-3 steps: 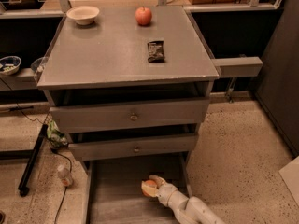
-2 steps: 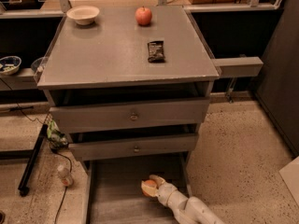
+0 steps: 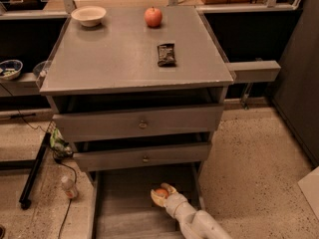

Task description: Place orange into bottom drawer

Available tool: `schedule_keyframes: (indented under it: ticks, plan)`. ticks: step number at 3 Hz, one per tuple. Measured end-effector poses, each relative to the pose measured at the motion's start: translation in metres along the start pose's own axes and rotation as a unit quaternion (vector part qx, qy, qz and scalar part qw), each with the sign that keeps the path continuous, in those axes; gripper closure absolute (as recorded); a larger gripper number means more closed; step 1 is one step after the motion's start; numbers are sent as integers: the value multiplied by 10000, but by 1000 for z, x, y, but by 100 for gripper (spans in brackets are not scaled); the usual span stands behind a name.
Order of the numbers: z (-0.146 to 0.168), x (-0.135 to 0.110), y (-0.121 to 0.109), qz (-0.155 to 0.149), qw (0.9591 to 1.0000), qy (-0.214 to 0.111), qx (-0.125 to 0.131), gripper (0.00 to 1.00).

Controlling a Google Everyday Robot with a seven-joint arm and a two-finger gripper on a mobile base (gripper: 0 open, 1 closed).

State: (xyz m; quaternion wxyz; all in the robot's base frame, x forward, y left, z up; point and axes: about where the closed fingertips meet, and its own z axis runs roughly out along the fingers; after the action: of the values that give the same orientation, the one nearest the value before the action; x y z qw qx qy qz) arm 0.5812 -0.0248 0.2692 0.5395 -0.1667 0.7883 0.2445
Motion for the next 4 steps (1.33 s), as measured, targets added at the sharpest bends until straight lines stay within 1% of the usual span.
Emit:
schedule_keyframes:
  ticks: [1, 2, 3, 4]
  plan:
    - [-1, -4, -5, -349, 9979, 128, 536, 100]
    - [-4, 0, -14, -523, 9933, 308, 981, 100]
    - [-4, 0, -14, -524, 9933, 309, 980, 100]
    - [1, 7, -5, -563, 9938, 376, 879, 100]
